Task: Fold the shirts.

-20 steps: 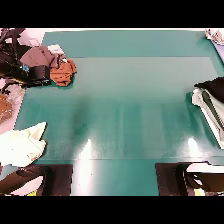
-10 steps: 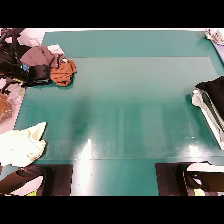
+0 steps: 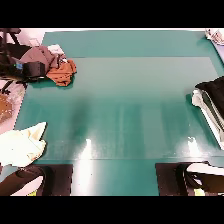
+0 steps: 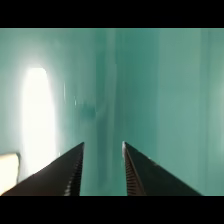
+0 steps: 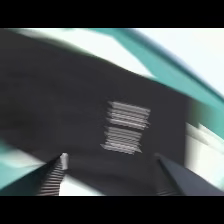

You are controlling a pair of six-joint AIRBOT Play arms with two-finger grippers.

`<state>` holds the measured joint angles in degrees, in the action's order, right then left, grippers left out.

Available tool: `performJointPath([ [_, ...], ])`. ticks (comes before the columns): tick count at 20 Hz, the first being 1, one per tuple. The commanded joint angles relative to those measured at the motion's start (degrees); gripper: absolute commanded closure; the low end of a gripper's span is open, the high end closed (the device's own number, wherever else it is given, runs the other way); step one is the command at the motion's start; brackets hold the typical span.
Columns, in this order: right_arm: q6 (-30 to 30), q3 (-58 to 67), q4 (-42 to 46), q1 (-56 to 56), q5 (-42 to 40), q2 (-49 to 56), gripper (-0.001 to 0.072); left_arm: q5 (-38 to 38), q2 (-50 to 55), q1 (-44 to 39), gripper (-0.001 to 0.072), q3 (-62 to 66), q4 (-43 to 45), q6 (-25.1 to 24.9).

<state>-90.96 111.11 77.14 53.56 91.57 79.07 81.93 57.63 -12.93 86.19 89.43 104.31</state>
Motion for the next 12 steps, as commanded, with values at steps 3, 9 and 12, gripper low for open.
performJointPath([
  [3,20.57,-20.17,-41.72,-6.97,-8.20,-13.60,0.0214,-18.75,-21.57,0.00,0.0415,-26.08,4.11,1.79],
  [9,25.55,-54.73,-23.85,-23.67,-16.87,-36.17,0.0214,-31.23,-45.83,0.00,0.0650,-54.18,4.37,6.67],
  [12,25.62,-67.89,-18.18,-34.84,-21.73,-45.57,0.0212,-25.83,-47.08,0.00,0.0650,-54.82,4.44,6.69],
])
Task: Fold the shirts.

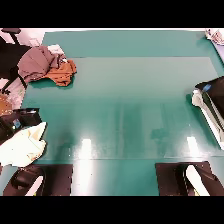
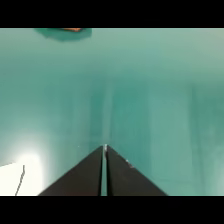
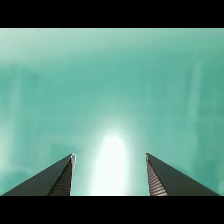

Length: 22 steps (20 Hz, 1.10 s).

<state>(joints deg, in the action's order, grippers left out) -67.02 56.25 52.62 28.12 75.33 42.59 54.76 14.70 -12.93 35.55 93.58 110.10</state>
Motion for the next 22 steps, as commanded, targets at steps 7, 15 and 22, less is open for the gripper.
performJointPath([
  [7,-8.61,-32.35,10.47,-34.64,-16.24,-27.56,0.0214,4.70,-4.17,0.00,0.0650,-6.29,0.66,0.46],
  [15,-15.80,-38.64,10.56,-40.41,-20.85,-39.23,0.0220,5.95,-4.15,0.00,0.0650,-6.32,0.37,0.46],
  [22,-17.62,-39.04,10.54,-40.41,-20.72,-40.17,0.0220,-1.20,-4.15,0.00,0.0650,-6.32,0.37,0.46],
])
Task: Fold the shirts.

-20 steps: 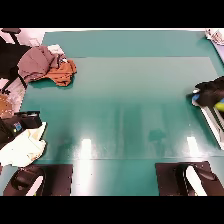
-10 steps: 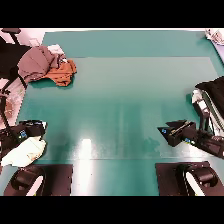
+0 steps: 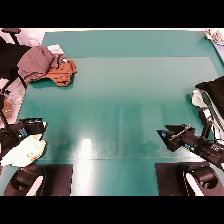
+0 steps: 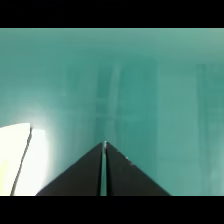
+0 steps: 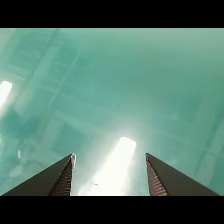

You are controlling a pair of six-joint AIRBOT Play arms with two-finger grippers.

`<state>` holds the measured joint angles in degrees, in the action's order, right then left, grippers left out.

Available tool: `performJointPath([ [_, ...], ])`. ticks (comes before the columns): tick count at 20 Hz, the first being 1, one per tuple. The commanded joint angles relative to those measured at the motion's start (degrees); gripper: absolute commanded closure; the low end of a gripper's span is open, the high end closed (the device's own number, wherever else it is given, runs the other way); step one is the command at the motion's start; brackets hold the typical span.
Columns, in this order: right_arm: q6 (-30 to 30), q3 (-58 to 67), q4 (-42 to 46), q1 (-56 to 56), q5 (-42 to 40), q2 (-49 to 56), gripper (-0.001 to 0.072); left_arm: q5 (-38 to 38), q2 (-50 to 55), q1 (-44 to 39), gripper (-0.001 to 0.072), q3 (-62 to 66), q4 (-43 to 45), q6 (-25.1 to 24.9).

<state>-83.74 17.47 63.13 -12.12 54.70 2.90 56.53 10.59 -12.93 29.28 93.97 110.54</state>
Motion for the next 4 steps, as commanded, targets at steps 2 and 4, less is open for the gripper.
performJointPath([
  [2,-0.90,-0.26,0.02,-0.17,-0.11,-0.48,0.0219,-5.11,-0.04,0.00,0.0650,-0.04,-0.02,0.02],
  [4,-0.90,-0.26,0.00,-0.17,-0.07,-0.48,0.0220,-6.56,0.00,0.00,0.0650,-0.04,-0.04,0.02],
])
